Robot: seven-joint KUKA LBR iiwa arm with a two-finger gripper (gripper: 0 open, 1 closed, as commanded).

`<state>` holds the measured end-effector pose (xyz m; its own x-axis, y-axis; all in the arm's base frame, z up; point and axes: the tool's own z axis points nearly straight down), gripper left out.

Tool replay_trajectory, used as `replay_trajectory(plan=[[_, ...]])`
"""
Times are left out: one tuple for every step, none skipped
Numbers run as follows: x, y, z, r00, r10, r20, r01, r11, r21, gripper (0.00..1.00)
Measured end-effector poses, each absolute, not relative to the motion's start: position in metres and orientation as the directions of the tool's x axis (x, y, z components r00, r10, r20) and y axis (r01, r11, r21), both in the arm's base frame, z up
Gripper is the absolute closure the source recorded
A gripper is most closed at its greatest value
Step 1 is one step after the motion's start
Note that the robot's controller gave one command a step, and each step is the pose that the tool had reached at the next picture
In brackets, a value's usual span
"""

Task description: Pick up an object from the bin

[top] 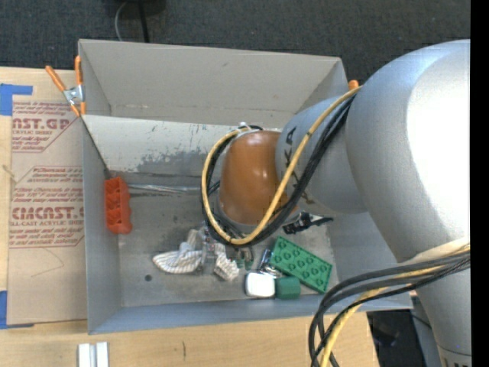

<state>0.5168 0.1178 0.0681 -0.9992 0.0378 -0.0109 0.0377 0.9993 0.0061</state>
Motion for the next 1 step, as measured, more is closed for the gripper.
replay_trajectory(plan=[[0.5146,0.1175,0.0776,-0.999,0.038,-0.003,0.038,0.999,0.004,1.00]])
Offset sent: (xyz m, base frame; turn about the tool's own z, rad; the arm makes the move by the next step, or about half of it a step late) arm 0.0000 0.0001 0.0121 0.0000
